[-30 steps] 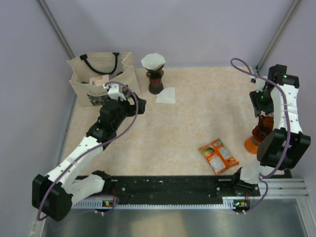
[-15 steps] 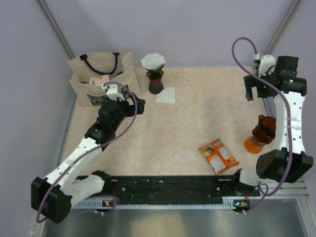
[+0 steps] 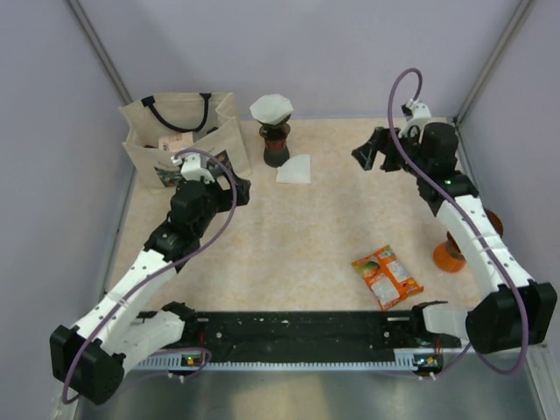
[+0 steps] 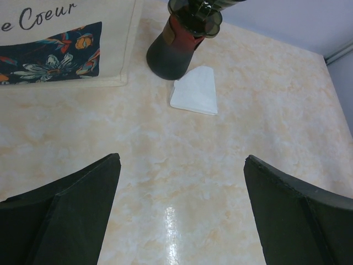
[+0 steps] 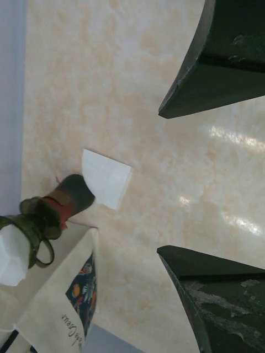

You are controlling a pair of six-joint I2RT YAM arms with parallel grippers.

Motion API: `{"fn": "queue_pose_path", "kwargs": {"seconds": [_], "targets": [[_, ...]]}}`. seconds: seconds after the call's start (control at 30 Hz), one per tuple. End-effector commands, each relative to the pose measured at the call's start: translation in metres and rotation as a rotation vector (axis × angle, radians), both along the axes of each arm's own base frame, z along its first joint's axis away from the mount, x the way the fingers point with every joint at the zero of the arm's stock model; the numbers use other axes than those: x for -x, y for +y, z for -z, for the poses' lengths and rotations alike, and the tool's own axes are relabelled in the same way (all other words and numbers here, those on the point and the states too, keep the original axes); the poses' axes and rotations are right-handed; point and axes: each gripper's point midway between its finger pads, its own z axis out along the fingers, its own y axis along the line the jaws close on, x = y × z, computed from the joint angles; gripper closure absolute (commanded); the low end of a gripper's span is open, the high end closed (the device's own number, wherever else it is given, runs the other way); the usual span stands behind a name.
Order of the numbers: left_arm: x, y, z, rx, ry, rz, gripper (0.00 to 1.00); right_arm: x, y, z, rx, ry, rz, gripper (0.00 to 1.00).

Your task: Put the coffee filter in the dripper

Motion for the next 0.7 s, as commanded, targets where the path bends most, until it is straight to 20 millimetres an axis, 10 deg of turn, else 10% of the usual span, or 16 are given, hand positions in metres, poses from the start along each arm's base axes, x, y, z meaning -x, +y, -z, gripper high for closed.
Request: {"fn": "queue_pose_path", "kwargs": {"seconds": [0.0,0.33,0.67], "targets": [[-0.004,-0.006,0.0,0.073,0.012,0.005,0.01,-0.017,0.018,0.016,-0.213,0.05,0.089,0.01],[-0.084,-0.055,0.058,0.264,0.142,0.16,0.01,0.013,0.017,0.061,-0.245,0.084,0.087,0.01],[-0.169,-0.078,0.123,0.356,0.214,0.084,0.01,0.033,0.016,0.061,-0.228,0.051,0.055,0.01]]}}
